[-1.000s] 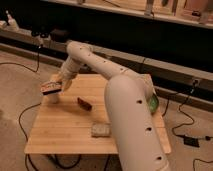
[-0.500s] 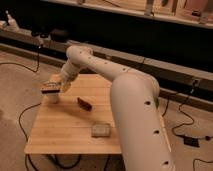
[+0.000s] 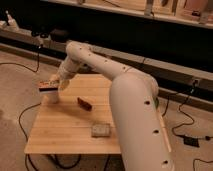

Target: Place the eraser in the ceramic cup

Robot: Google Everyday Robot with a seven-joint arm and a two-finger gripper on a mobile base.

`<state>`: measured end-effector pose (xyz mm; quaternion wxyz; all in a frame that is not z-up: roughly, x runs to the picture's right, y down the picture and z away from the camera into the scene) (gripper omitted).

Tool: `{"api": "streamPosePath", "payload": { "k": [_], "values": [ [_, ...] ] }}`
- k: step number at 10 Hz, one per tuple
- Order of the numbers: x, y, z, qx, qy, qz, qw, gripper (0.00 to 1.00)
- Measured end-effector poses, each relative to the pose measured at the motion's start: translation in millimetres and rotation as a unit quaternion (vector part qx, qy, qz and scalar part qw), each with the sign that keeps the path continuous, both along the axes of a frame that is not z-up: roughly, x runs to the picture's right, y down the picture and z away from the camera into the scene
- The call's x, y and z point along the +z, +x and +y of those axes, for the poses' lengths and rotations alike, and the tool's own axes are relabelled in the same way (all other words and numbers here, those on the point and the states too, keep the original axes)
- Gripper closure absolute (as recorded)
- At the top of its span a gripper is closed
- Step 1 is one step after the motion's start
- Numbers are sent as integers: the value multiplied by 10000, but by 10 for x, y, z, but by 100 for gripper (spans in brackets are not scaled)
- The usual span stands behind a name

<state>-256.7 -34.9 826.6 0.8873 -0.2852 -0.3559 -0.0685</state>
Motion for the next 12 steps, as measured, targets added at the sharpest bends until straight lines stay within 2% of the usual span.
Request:
{"api": "streamPosePath", "payload": {
  "k": [1, 2, 4, 5, 6, 7, 12],
  "values": [
    [1, -53, -31, -15, 23, -81, 10000, 73],
    [16, -113, -77, -21, 44, -127, 9999, 60],
    [70, -127, -156, -20, 114, -57, 9999, 42],
    [131, -110, -198, 22, 163, 68, 9998, 29],
    [165, -109, -217, 60, 190, 132, 9997, 23],
    [189, -127, -205, 66, 196, 159, 9997, 20],
    [191, -128, -205, 69, 195, 159, 9997, 20]
  ]
}}
